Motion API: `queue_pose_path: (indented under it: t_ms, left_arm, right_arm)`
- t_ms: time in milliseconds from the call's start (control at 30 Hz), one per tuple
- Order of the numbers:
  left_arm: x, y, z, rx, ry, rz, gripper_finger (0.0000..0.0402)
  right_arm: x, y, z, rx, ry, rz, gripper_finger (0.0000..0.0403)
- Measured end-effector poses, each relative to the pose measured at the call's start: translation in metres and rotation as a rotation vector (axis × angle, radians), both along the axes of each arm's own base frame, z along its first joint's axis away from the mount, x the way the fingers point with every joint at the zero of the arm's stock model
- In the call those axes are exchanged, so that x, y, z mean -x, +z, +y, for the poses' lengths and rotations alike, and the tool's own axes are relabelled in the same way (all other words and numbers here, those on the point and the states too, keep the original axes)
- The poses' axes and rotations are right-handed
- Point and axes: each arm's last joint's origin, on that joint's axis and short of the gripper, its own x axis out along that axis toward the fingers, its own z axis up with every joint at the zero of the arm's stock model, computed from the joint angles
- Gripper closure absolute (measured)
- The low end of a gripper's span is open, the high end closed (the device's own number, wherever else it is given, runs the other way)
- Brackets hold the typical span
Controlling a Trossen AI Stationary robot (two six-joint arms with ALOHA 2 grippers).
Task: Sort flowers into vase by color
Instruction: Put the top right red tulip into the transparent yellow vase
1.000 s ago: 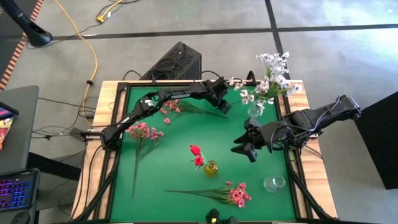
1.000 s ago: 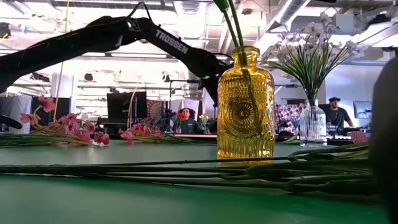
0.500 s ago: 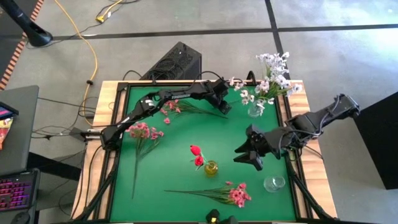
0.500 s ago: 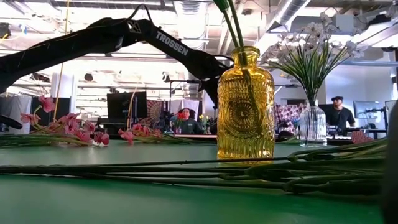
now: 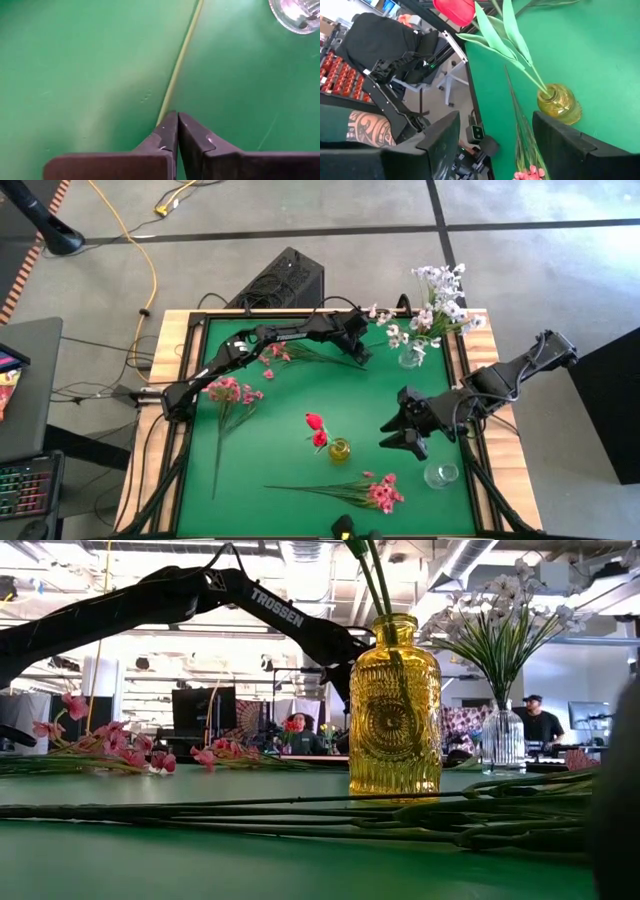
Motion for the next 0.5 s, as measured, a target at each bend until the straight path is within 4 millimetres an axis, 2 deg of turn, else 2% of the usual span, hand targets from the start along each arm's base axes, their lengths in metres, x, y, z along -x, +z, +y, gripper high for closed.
queue_pose_path:
  t_ms: [200, 500]
  left_arm:
    - [0.000, 0.003, 0.005, 0.008, -0.007, -0.034, 0.0401]
    - [-0.005, 0.035, 0.003, -0.020, -0.047, -0.100, 0.0401]
  right_arm:
    - [0.000, -0.001, 0.000, 0.016, 0.008, 0.001, 0.0127]
    - [0.000, -0.001, 0.000, 0.033, 0.018, -0.001, 0.0127]
